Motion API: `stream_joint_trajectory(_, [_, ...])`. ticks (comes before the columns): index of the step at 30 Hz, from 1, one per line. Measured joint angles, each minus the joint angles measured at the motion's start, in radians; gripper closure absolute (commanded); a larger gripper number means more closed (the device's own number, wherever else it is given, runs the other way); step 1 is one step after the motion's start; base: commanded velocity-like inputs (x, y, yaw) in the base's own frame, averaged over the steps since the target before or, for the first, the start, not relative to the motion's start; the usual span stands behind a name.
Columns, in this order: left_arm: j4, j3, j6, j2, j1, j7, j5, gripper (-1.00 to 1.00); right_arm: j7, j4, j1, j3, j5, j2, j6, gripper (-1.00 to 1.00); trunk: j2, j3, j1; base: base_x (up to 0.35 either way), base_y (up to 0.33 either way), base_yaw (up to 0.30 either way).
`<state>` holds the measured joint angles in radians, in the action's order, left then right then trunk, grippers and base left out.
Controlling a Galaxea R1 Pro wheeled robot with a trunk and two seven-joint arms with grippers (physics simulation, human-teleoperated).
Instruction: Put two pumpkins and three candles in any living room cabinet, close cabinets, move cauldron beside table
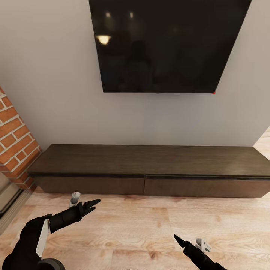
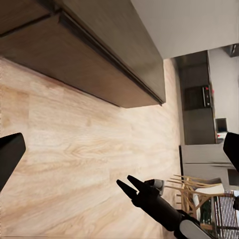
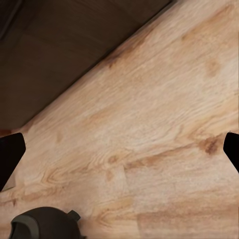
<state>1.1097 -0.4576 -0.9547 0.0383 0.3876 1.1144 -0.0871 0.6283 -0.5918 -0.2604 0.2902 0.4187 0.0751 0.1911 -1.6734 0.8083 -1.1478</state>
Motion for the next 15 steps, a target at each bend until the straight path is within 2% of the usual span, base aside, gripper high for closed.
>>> stream_joint_trajectory(6, [0.047, 0.005, -0.003, 0.0, -0.003, 0.0, -0.001, -1.0, 0.0, 0.0, 0.0, 0.0, 0.0, -0.003, 0.0, -1.0, 0.0, 0.0, 0.0, -0.028, 0.045, 0.0])
stream_joint_trajectory(15, [0.053, 0.006, -0.009, 0.0, -0.003, -0.001, 0.001, -1.0, -0.006, 0.0, 0.0, -0.001, 0.0, -0.004, -0.008, -1.0, 0.0, 0.0, 0.0, -0.024, 0.028, 0.0])
